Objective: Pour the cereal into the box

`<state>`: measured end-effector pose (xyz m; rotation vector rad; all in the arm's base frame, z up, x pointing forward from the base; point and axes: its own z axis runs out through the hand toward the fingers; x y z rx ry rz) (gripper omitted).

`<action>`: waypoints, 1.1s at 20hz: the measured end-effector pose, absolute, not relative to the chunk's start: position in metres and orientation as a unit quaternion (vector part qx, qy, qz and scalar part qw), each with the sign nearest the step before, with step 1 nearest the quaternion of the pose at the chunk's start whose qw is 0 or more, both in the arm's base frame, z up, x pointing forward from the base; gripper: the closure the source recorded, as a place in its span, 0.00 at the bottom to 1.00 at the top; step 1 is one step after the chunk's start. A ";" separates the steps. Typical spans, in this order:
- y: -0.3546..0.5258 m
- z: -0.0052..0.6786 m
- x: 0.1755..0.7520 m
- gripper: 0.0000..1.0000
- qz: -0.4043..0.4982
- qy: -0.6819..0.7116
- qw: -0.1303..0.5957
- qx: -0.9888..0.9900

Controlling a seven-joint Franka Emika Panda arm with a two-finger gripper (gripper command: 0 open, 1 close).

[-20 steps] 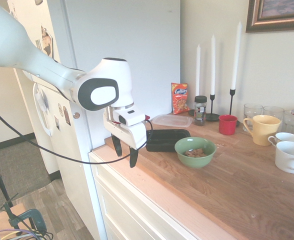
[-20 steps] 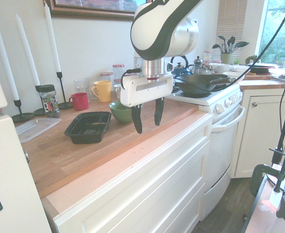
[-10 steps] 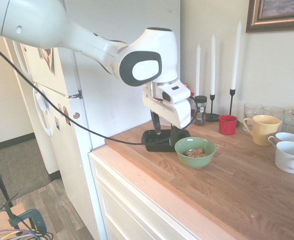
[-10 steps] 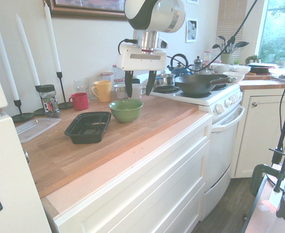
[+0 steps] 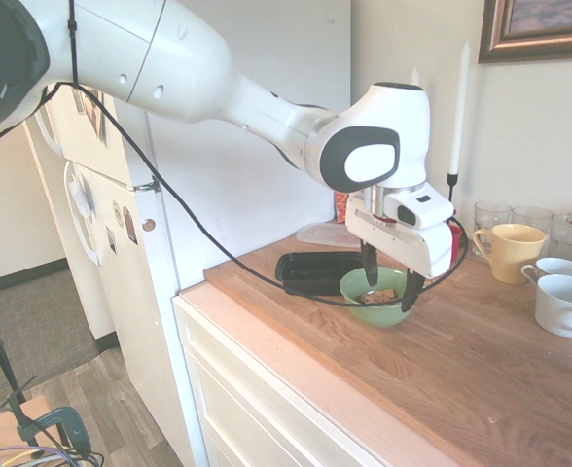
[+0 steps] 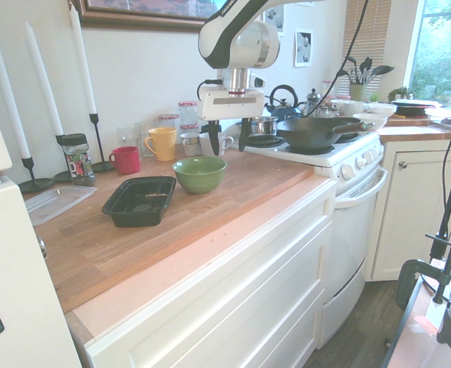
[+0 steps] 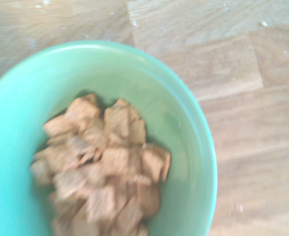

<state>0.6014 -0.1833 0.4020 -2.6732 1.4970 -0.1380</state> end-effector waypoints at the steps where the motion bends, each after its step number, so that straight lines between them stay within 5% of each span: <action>1: -0.185 0.396 0.604 0.00 -0.043 0.488 0.037 -0.871; 5: -0.192 0.368 0.608 0.00 -0.026 0.494 0.032 -0.868; 6: -0.192 0.363 0.610 1.00 -0.024 0.495 0.032 -0.868; 22: -0.192 0.338 0.617 1.00 -0.006 0.491 0.037 -0.870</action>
